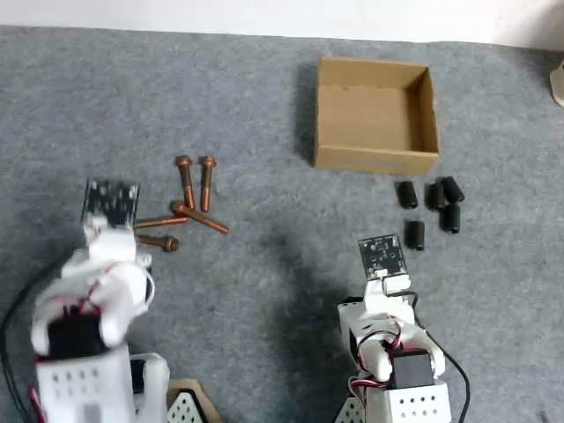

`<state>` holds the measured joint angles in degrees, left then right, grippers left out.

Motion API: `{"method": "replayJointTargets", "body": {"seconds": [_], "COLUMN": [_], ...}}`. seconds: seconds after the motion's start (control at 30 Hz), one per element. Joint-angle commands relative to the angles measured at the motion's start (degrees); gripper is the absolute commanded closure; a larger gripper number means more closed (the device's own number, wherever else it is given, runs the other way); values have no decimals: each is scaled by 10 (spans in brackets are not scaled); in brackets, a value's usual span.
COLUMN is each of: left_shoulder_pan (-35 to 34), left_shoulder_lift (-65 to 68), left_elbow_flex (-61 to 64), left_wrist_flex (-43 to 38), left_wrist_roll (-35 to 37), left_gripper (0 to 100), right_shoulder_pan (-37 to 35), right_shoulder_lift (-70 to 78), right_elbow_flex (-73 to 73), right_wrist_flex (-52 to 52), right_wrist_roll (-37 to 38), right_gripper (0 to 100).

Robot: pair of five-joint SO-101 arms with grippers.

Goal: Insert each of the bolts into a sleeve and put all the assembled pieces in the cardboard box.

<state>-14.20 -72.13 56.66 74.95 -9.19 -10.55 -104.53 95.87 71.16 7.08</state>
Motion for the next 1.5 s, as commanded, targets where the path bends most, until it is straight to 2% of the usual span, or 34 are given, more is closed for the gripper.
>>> {"method": "replayJointTargets", "body": {"seconds": [0.0,0.23,0.57,0.63,0.77,0.87,0.93,1.13,1.27,1.47], "left_shoulder_pan": [10,12,72,87,113,116,114,107,107,98], "left_shoulder_lift": [151,361,578,609,679,747,797,920,973,1018], "left_elbow_flex": [-102,-216,-344,-371,-442,-490,-521,-618,-655,-704], "left_wrist_flex": [-11,-11,-79,-79,-84,-125,-148,-149,-143,-65], "left_wrist_roll": [-2,-2,3,44,185,263,280,279,279,278], "left_gripper": [993,993,993,992,992,992,992,985,865,650], "right_shoulder_pan": [7,7,7,7,7,7,7,7,7,7], "right_shoulder_lift": [-7,-7,-7,-7,-7,-7,-7,-7,-7,-7], "right_elbow_flex": [87,87,87,87,87,87,87,87,87,87], "right_wrist_flex": [1,1,1,1,1,1,1,1,1,1], "right_wrist_roll": [3,3,3,3,3,3,3,3,3,3], "right_gripper": [992,992,992,992,992,992,992,992,992,992]}}
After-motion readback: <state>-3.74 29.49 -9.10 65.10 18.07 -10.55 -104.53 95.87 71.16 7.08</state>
